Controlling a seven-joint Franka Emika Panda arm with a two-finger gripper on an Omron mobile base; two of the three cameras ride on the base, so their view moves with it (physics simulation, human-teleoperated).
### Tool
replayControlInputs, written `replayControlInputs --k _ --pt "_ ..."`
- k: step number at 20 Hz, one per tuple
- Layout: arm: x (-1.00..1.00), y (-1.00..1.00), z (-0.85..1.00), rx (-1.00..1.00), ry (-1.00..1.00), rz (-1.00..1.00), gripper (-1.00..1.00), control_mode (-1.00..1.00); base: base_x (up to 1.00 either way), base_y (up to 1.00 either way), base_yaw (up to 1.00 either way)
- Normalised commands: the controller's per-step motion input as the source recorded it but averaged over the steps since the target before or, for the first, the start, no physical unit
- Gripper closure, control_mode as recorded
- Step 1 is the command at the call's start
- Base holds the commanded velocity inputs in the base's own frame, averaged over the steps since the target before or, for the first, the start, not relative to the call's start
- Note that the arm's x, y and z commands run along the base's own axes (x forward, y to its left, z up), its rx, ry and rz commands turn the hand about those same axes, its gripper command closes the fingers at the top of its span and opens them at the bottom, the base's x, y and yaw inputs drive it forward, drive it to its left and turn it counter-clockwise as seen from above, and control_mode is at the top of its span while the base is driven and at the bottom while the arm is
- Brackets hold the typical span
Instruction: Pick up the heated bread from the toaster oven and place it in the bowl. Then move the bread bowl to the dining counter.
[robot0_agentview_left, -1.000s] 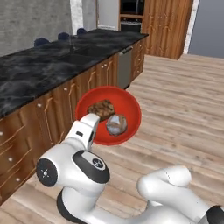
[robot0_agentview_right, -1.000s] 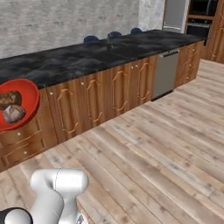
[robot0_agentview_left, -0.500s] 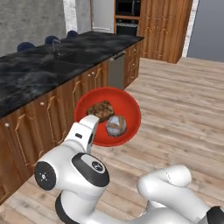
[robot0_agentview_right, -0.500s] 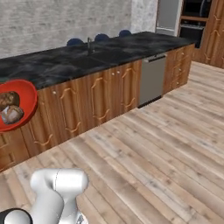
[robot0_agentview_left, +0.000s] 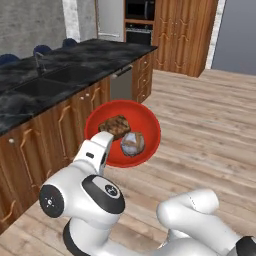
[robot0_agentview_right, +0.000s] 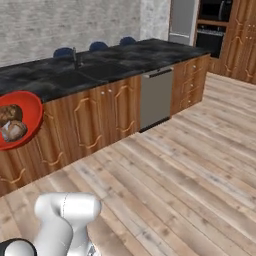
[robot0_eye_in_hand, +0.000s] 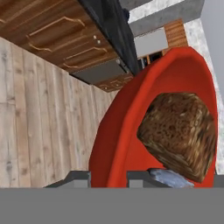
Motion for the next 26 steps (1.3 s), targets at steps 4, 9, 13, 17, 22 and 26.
replayControlInputs --k 4,9,13,17,22,26 --pt "0.0 0.0 0.0 0.0 0.0 0.0 1.0 1.0 1.0 -0.5 0.0" --pt "0.0 0.0 0.0 0.0 0.0 0.0 1.0 1.0 1.0 -0.38 0.0" --pt "0.0 0.0 0.0 0.0 0.0 0.0 1.0 1.0 1.0 -0.28 0.0" --pt "0.0 0.0 0.0 0.0 0.0 0.0 1.0 1.0 1.0 -0.12 0.0" --pt "0.0 0.0 0.0 0.0 0.0 0.0 1.0 1.0 1.0 -0.02 0.0" --pt "0.0 0.0 0.0 0.0 0.0 0.0 1.0 1.0 1.0 -0.05 0.0"
